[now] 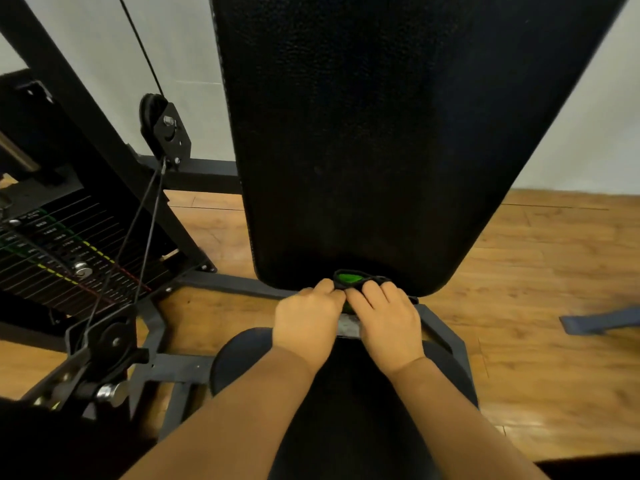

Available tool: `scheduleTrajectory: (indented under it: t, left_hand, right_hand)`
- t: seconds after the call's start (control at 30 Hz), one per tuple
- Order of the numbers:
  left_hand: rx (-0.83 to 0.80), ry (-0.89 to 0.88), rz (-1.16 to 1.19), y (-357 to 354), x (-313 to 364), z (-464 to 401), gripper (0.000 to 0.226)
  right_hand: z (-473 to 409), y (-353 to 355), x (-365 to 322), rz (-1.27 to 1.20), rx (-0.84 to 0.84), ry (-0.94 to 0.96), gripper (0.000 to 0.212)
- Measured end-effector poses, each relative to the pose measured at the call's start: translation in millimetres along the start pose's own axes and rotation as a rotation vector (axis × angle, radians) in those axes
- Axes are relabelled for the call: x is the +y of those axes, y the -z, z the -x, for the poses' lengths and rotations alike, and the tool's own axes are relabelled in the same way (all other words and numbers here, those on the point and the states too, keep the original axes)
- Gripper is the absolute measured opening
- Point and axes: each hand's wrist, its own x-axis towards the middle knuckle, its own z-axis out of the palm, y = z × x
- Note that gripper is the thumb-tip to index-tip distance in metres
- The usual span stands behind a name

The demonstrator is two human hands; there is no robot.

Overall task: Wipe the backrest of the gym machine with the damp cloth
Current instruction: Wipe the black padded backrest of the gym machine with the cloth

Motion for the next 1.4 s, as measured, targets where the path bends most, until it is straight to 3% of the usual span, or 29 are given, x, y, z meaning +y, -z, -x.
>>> scheduleTrajectory:
  t: [0.23,0.37,0.73,1.0,1.4]
  left_hand:
    - [0.005,-0.053,0.019,-6,55,-20,0.026]
    - [0.028,-0.089,0.046,-7,64,-24,0.037]
    - [0.375,-0.213,0.183,53,84,-61,0.024]
    - [0.507,-0.174,0.166,109,77,-75,0.013]
    - [0.388,-0.117,0.238,165,41,-42,0.02]
  right_hand:
    - [20,23,50,0.071,0.008,-0.056,0.03]
    - [23,31,64,0.078,0.001,-0.042,0.032]
    - [-32,81,95,0.064,0.238,-0.181,0.036]
    - [-82,123,85,0.008,0.326,-0.244,0.025]
    - [-101,166,20,-0.311,0.225,-0.363,0.036]
